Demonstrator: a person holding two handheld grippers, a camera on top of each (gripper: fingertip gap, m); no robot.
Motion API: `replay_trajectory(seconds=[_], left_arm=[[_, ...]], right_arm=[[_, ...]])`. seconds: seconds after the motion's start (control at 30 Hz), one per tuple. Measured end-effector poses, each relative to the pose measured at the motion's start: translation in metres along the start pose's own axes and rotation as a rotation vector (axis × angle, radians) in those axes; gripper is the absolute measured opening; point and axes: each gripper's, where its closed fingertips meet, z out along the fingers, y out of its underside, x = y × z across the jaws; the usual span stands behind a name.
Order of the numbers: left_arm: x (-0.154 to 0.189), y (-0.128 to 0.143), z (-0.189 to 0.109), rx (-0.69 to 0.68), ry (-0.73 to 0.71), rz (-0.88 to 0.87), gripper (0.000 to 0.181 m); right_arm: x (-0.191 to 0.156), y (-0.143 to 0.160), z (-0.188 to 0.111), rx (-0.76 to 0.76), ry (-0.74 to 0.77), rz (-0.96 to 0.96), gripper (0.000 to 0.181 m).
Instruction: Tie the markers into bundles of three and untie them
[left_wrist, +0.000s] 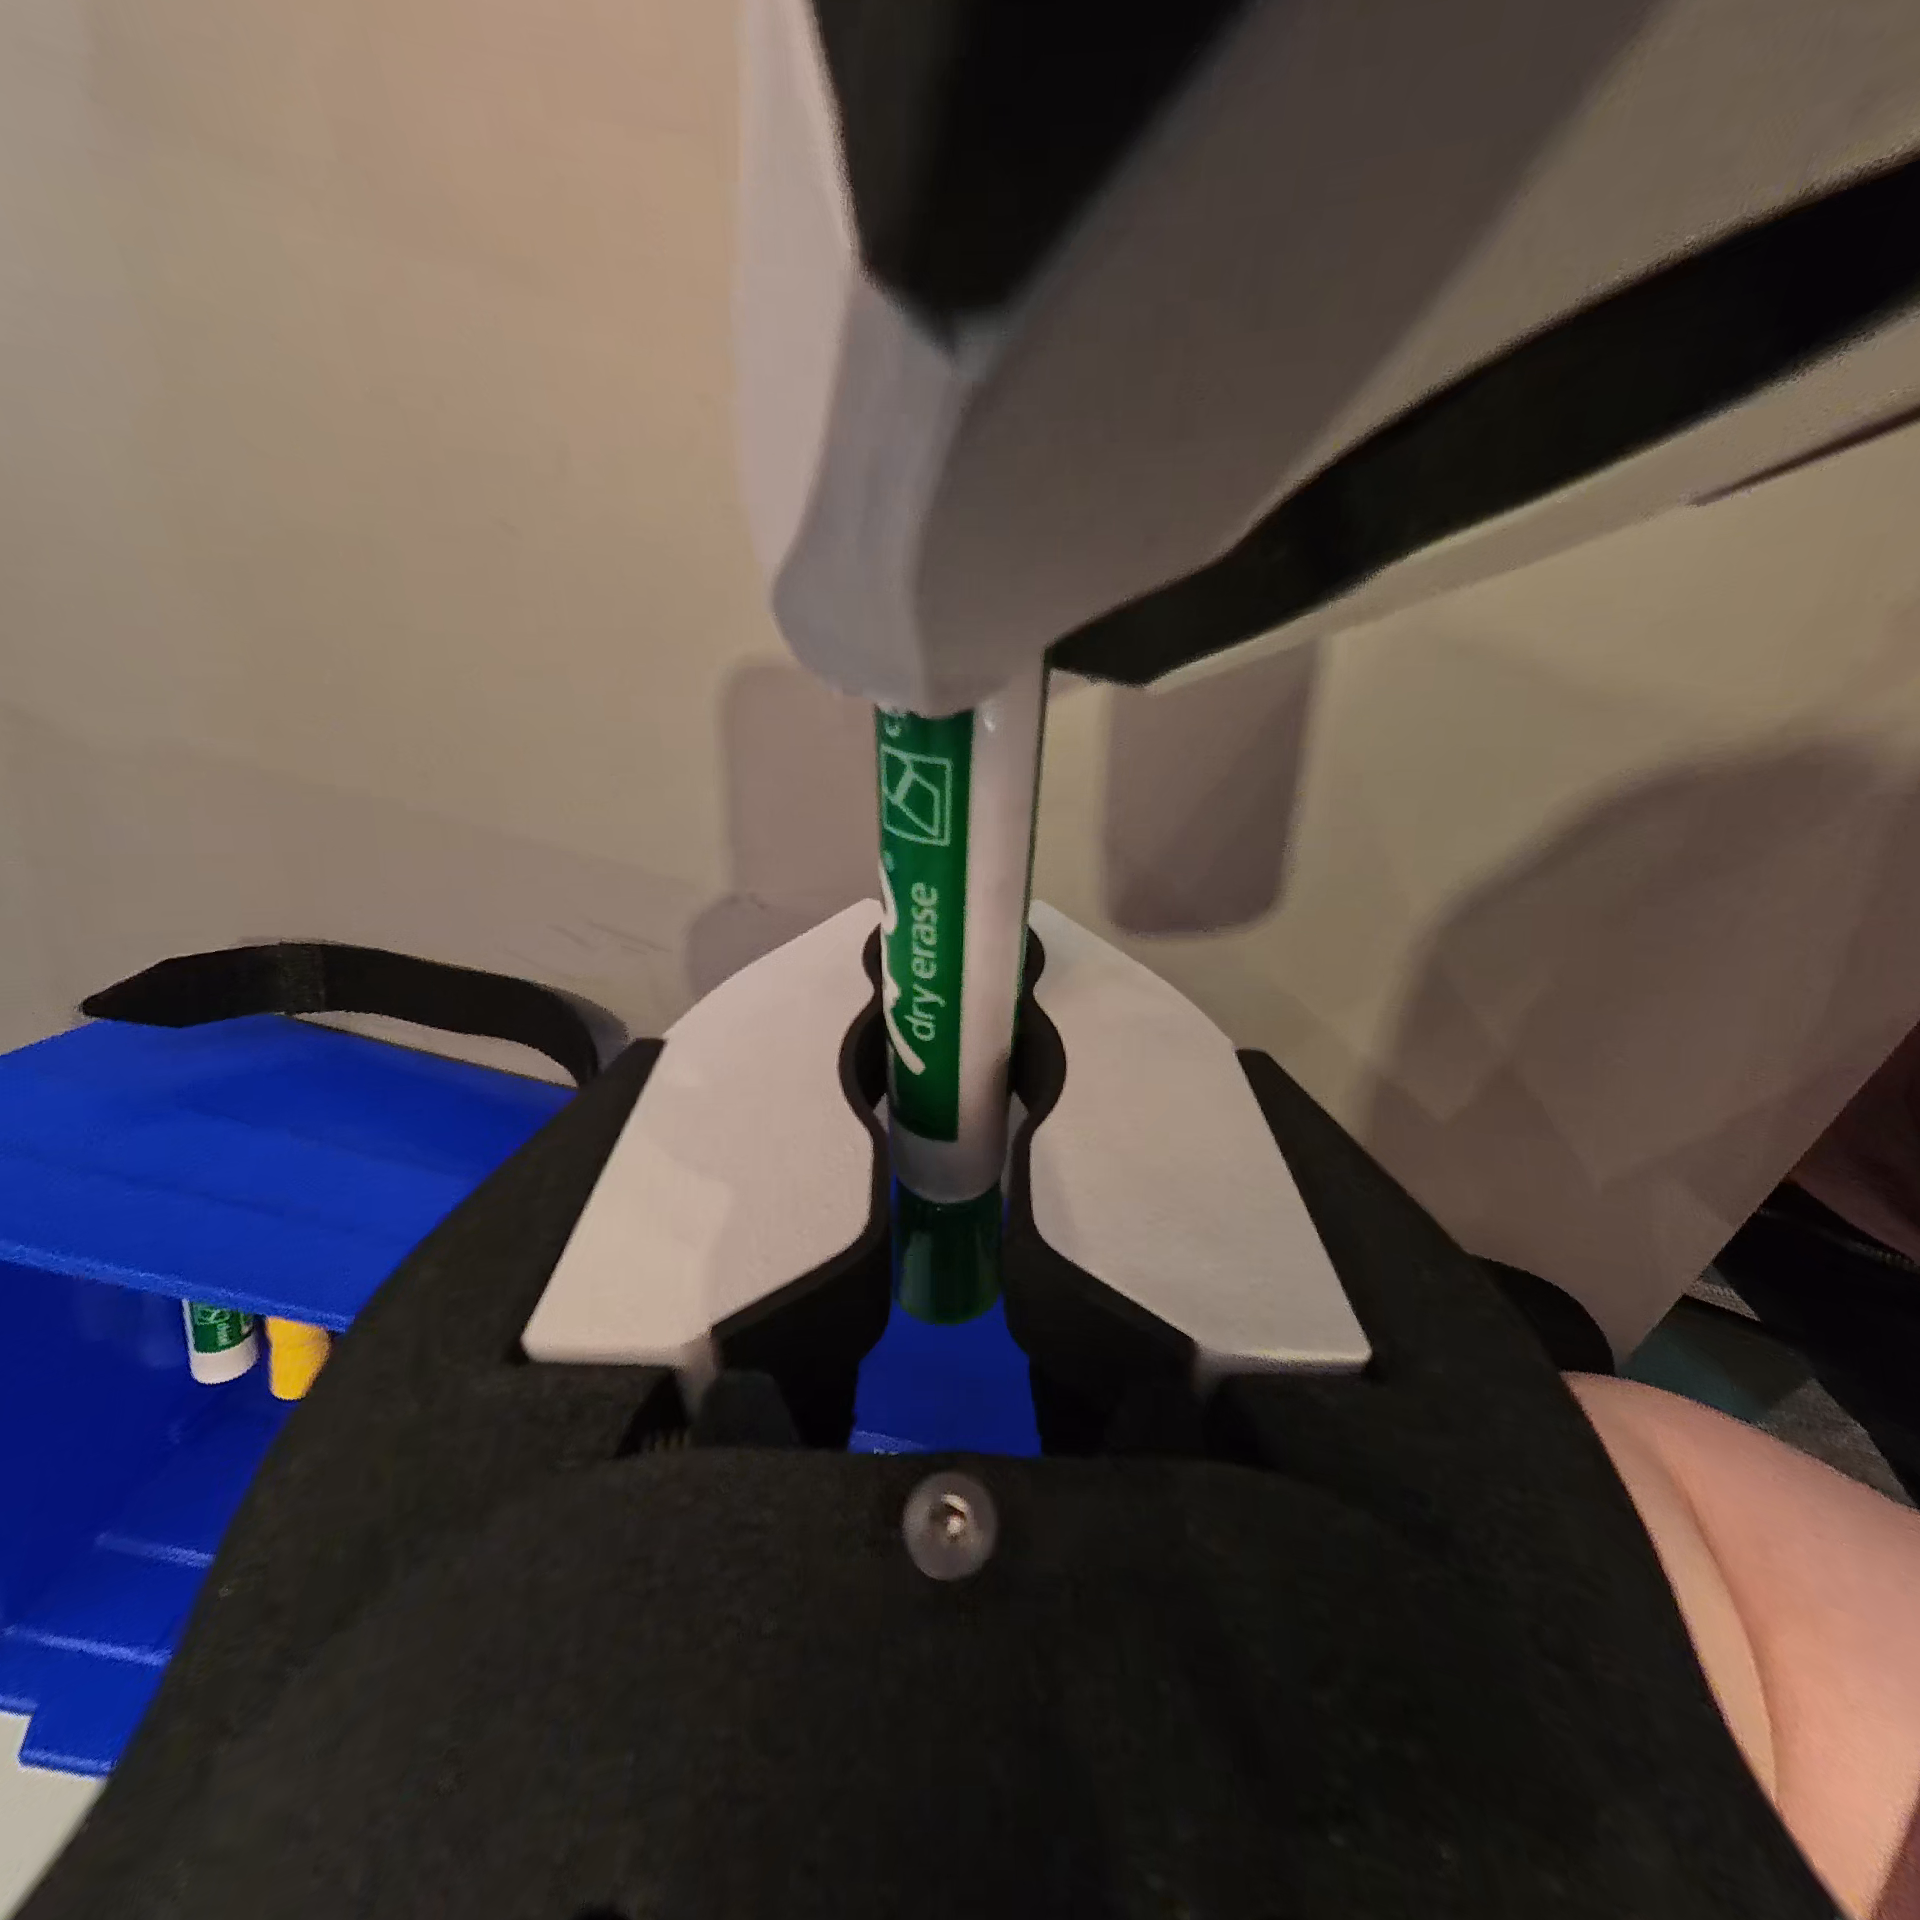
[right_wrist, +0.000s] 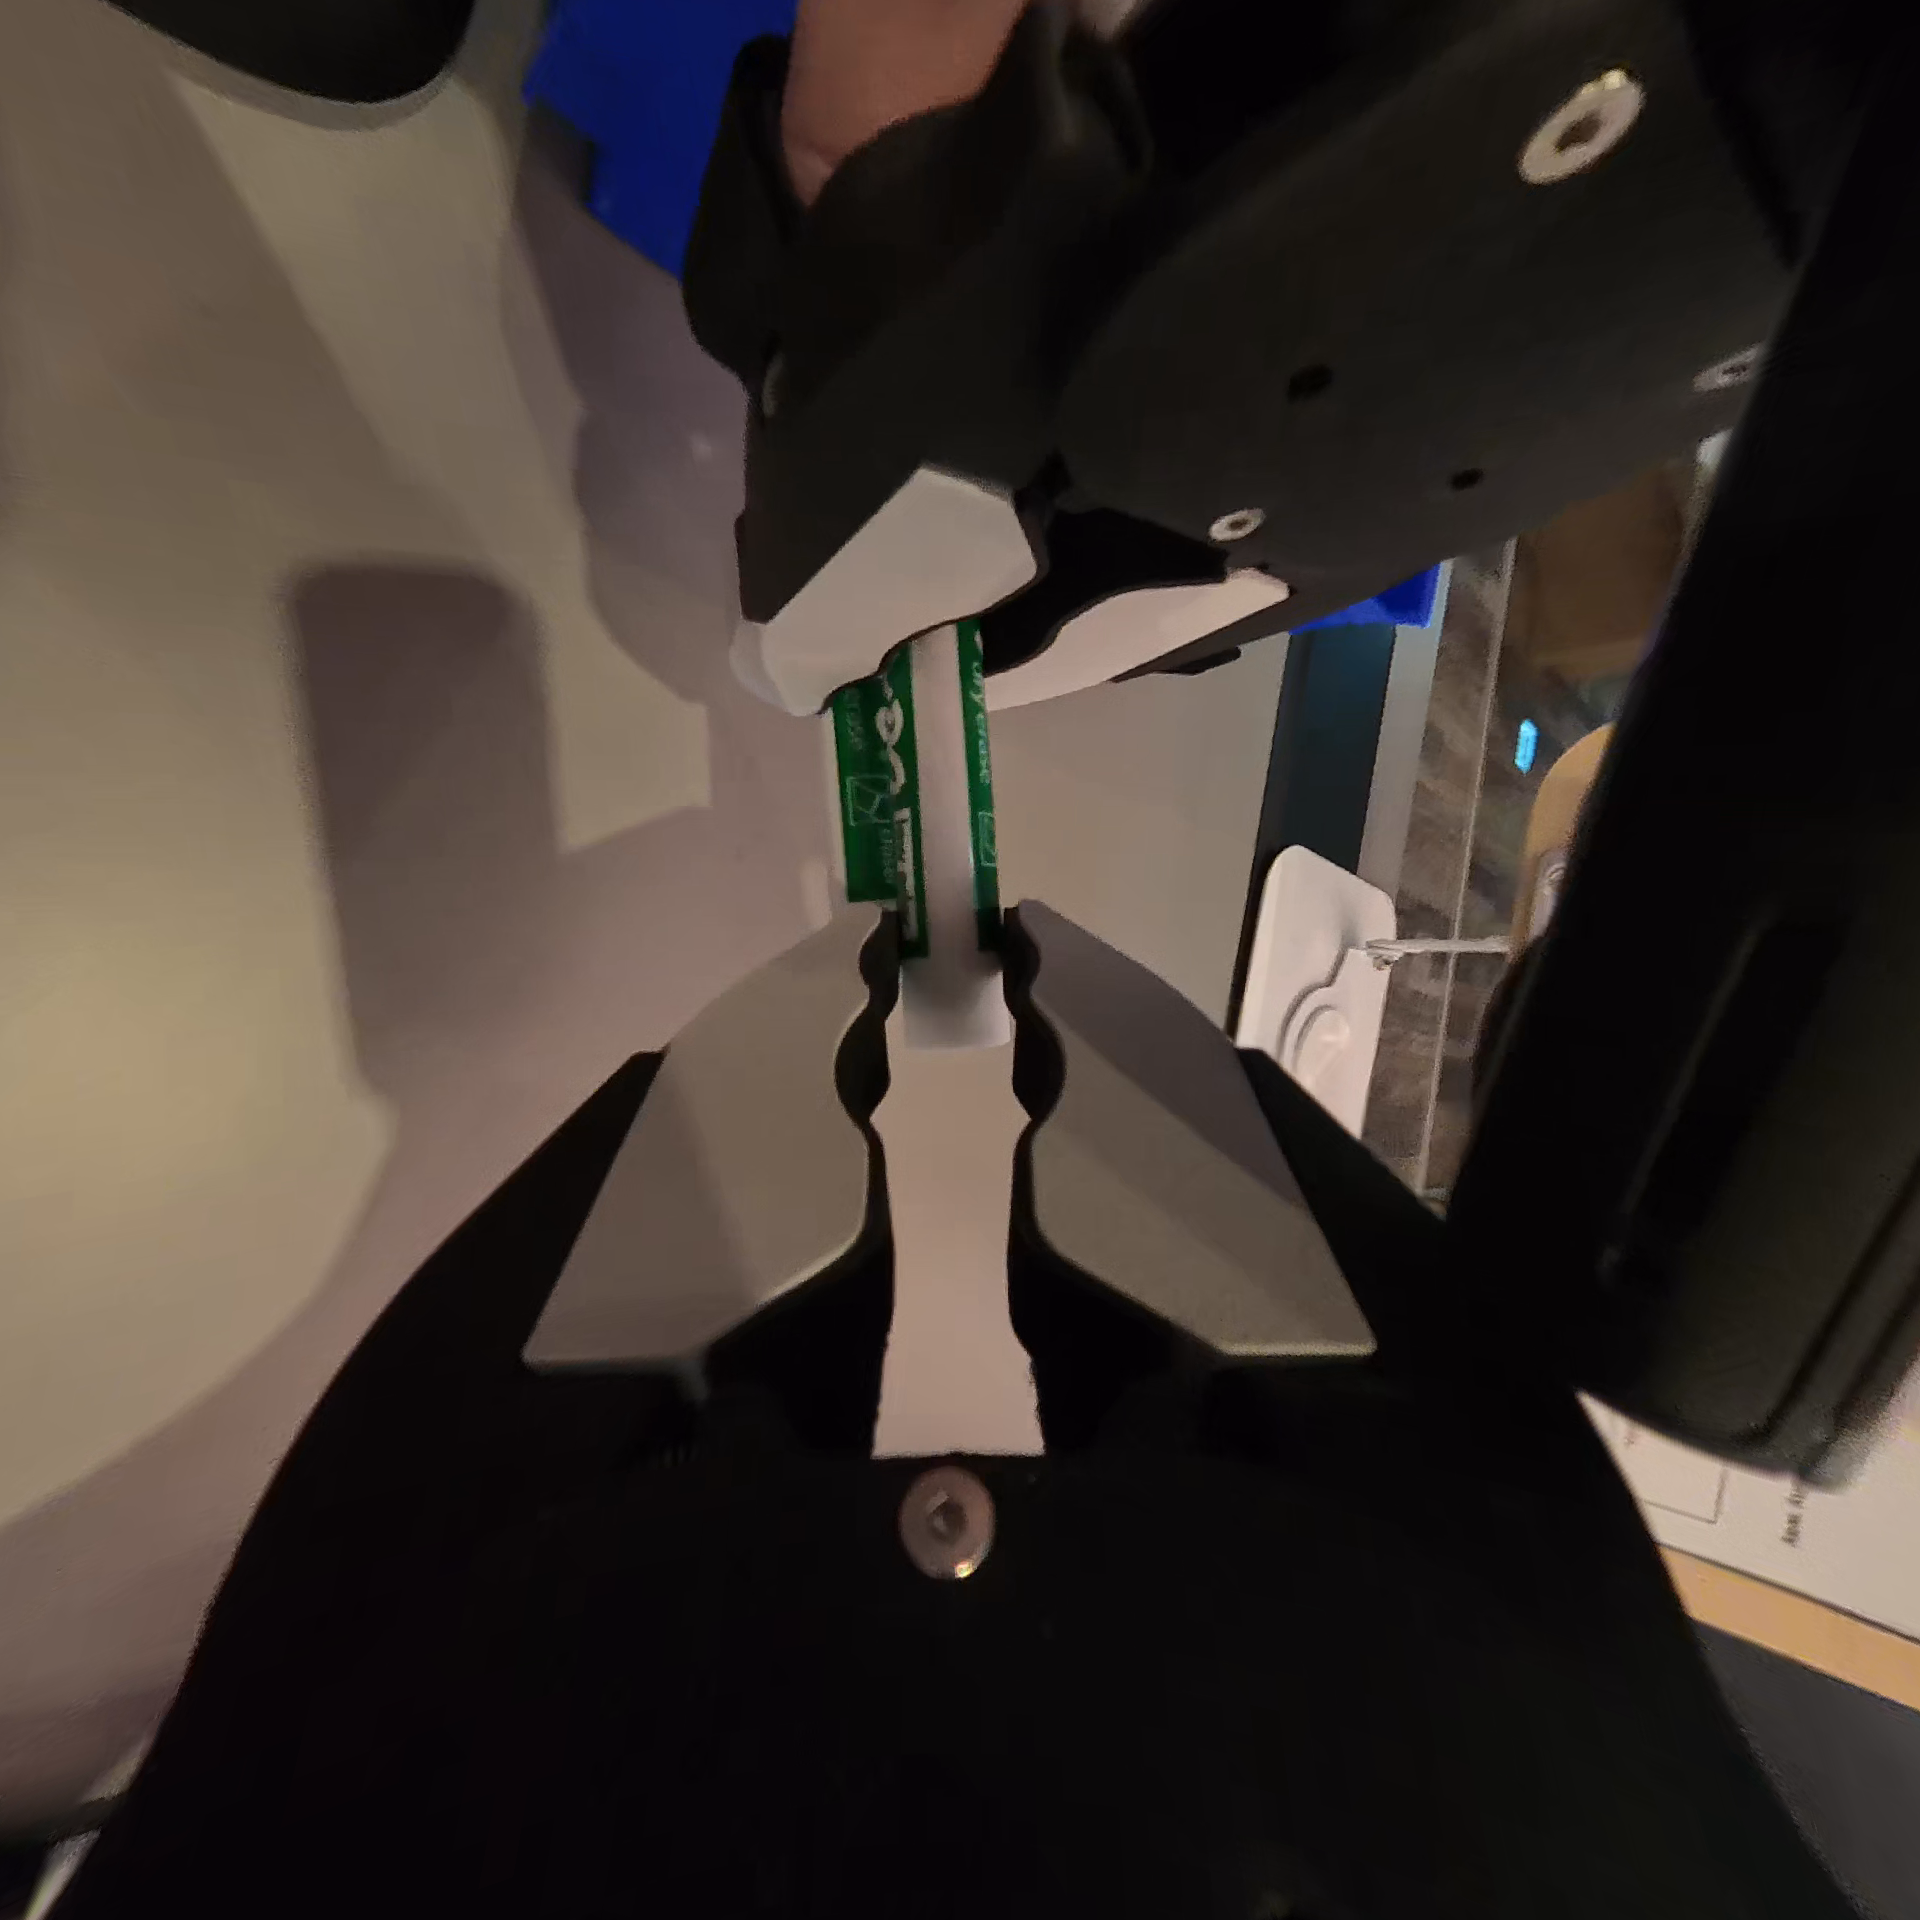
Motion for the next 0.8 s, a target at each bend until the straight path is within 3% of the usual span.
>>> replay_trajectory(seconds=[0.37, 0.8], left_arm=[[0.000, -0.002, -0.019, 0.126, 0.042, -0.029, 0.019], [0.004, 0.000, -0.027, 0.155, 0.059, -0.024, 0.020]], right_arm=[[0.016, -0.013, -0.010, 0.244, 0.009, 0.140, 0.029], [0.020, -0.018, -0.030, 0.592, -0.271, 0.496, 0.028]])
